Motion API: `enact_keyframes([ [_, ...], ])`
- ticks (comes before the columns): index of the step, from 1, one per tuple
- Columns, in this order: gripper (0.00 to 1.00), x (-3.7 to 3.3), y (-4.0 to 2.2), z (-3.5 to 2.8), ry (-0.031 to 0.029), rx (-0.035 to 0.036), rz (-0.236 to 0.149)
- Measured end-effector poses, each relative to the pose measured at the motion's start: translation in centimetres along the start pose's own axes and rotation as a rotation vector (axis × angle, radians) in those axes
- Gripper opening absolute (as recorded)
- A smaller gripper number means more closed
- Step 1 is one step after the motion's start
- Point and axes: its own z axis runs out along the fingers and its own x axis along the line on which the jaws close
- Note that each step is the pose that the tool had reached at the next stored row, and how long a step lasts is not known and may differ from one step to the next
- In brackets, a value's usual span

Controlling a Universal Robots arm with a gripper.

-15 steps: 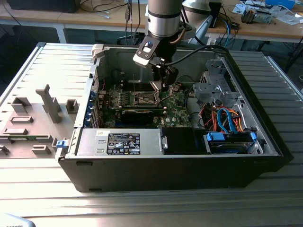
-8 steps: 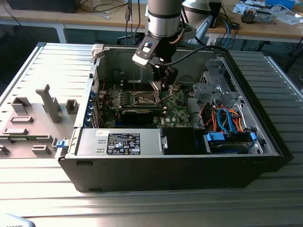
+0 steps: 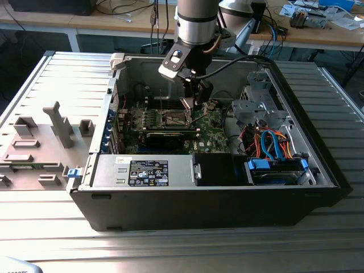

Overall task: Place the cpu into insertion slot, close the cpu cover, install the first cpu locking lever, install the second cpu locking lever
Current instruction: 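Place the cpu into insertion slot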

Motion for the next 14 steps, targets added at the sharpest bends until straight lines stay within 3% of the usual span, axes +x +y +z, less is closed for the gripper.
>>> enact_keyframes([
  [7,0.54,0.0,0.0,0.02,-0.0009,0.0001,0.014],
  [14,0.54,0.01,-0.01,0.11,-0.0038,0.0006,0.058],
])
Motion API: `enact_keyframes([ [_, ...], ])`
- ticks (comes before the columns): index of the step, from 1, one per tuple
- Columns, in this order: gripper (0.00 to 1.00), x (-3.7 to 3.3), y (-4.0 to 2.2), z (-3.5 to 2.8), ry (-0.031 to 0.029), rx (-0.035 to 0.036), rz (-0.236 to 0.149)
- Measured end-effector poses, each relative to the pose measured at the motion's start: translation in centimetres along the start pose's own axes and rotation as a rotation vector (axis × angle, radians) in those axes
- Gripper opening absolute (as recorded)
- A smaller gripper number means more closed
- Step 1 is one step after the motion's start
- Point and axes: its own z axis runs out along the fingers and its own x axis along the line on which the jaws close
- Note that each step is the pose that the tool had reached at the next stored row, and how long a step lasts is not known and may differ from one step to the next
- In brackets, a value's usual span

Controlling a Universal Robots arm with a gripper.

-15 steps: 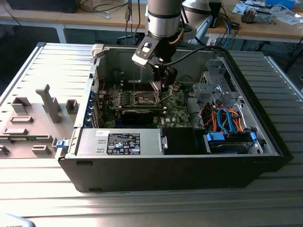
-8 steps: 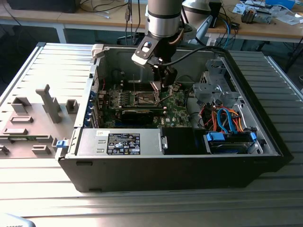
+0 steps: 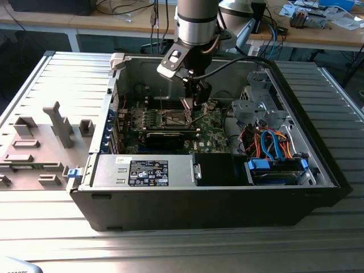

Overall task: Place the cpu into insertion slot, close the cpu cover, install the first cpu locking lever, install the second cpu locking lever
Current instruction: 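Place the cpu into insertion slot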

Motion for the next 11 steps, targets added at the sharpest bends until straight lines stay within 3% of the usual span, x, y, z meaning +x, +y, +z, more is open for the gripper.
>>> enact_keyframes([
  [11,0.54,0.0,-0.01,0.1,-0.0027,0.0003,0.042],
])
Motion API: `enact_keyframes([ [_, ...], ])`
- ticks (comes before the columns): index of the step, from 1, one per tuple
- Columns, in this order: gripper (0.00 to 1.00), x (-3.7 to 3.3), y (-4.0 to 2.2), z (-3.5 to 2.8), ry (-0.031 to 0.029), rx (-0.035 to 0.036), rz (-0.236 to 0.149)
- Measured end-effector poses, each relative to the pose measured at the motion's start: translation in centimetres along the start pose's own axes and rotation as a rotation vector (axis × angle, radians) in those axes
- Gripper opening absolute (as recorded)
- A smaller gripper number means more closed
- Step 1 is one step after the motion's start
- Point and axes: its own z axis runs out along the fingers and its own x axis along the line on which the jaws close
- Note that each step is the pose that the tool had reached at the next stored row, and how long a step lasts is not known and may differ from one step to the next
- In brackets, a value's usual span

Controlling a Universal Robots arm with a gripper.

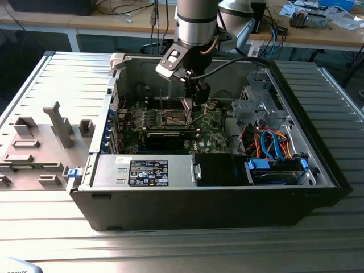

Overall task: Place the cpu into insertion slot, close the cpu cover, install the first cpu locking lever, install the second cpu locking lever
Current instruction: 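Place the cpu into insertion slot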

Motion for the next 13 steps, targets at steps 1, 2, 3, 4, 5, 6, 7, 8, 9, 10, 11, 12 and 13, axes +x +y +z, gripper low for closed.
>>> enact_keyframes([
  [1,0.54,0.0,0.0,0.0,-0.0002,0.0001,0.003],
  [2,0.54,0.0,0.0,0.01,-0.0007,0.0001,0.01],
  [3,0.54,0.0,0.0,0.02,-0.0012,0.0002,0.018],
  [4,0.54,0.0,0.0,0.03,-0.0015,0.0002,0.023],
  [5,0.54,0.0,0.0,0.04,-0.0018,0.0002,0.028],
  [6,0.54,0.0,0.0,0.04,-0.0021,0.0003,0.033],
  [7,0.54,0.0,0.0,0.05,-0.0023,0.0003,0.036],
  [8,0.54,0.0,-0.01,0.06,-0.0026,0.0004,0.04],
  [9,0.54,0.0,0.0,0.06,-0.0028,0.0004,0.043],
  [10,0.54,0.0,0.0,0.07,-0.0031,0.0005,0.047],
  [11,0.54,0.0,-0.01,0.09,-0.0035,0.0005,0.054],
  [12,0.54,0.0,-0.01,0.1,-0.0039,0.0006,0.06],
  [13,0.54,0.0,-0.01,0.11,-0.0041,0.0006,0.062],
])
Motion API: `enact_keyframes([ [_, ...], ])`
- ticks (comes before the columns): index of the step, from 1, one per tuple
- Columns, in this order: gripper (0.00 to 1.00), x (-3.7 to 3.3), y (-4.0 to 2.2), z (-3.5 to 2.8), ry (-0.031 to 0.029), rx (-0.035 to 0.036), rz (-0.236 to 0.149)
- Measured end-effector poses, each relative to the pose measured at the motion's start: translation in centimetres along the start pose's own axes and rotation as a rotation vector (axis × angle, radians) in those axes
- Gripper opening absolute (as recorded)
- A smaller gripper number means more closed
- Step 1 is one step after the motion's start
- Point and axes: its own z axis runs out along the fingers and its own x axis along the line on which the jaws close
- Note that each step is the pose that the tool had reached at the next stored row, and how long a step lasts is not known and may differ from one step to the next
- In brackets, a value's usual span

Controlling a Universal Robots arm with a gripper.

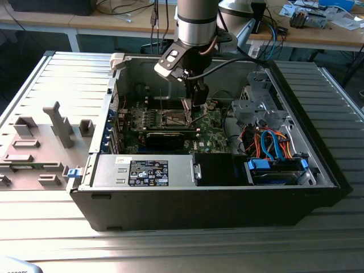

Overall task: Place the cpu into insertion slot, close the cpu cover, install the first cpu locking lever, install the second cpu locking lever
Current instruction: 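Place the cpu into insertion slot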

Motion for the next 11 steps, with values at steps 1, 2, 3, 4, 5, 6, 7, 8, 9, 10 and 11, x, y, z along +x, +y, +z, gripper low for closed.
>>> enact_keyframes([
  [1,0.54,0.0,0.0,0.01,-0.0001,0.0,0.003],
  [2,0.54,0.0,0.0,0.01,-0.0004,0.0001,0.006],
  [3,0.54,0.0,0.0,0.02,-0.0005,0.0001,0.009],
  [4,0.54,0.0,0.0,0.03,-0.0008,0.0001,0.013],
  [5,0.54,0.0,0.0,0.03,-0.001,0.0001,0.015],
  [6,0.54,0.0,0.0,0.05,-0.0014,0.0001,0.021],
  [7,0.54,0.0,0.0,0.06,-0.0015,0.0002,0.024],
  [8,0.54,0.0,0.0,0.07,-0.0017,0.0002,0.027],
  [9,0.54,0.0,-0.01,0.07,-0.002,0.0003,0.031],
  [10,0.54,0.0,-0.01,0.08,-0.0023,0.0003,0.036],
  [11,0.54,0.0,-0.01,0.09,-0.0026,0.0004,0.04],
])
